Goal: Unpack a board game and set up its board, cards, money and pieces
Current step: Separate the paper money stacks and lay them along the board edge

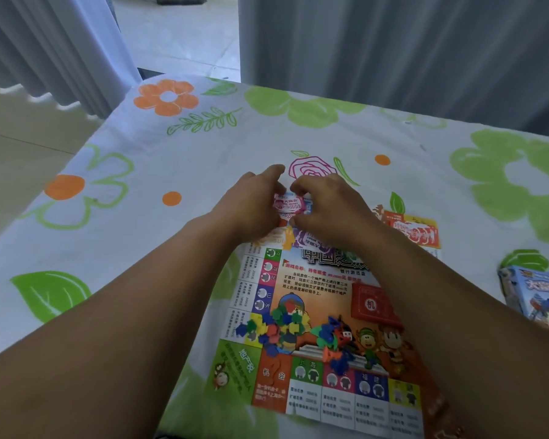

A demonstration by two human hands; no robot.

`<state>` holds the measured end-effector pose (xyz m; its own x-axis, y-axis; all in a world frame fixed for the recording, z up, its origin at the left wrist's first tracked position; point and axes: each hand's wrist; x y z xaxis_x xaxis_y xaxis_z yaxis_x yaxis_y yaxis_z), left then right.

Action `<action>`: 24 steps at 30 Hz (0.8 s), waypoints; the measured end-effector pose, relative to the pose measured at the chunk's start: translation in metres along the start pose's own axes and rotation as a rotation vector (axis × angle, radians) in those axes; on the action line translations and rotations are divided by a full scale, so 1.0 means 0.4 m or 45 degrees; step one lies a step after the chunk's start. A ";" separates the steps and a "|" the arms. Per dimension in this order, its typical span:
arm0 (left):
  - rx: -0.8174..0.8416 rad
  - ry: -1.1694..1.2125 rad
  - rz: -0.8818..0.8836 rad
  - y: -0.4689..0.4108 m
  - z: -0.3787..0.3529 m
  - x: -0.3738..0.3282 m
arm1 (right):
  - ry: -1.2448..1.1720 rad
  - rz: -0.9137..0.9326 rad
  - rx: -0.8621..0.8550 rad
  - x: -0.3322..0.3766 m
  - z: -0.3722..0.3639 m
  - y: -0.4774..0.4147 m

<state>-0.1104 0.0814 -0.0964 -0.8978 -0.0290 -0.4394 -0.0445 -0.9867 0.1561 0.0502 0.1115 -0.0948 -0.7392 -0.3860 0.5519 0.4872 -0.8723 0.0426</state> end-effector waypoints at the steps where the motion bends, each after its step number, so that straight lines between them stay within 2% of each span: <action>1: -0.018 -0.003 0.005 -0.001 -0.002 0.000 | 0.000 0.004 -0.013 -0.001 -0.002 0.000; 9: -0.064 -0.067 0.014 -0.009 -0.004 0.001 | -0.010 0.041 -0.067 -0.004 -0.011 -0.002; 18: -0.070 -0.089 -0.012 -0.004 0.006 -0.010 | 0.011 0.033 -0.003 -0.015 -0.005 -0.005; 24: -0.081 -0.141 0.020 -0.002 0.011 -0.017 | 0.031 0.063 -0.086 -0.013 -0.027 -0.012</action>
<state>-0.1062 0.0830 -0.0895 -0.9411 -0.0300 -0.3368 -0.0056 -0.9945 0.1043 0.0466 0.1146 -0.1070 -0.7264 -0.4357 0.5315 0.4916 -0.8699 -0.0413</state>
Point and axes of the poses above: each hand's wrist, its own y-axis away from the middle knuckle, its own z-axis out of the back of the hand, x = y × z, and after that the axes turned 10 degrees about -y, right-handed
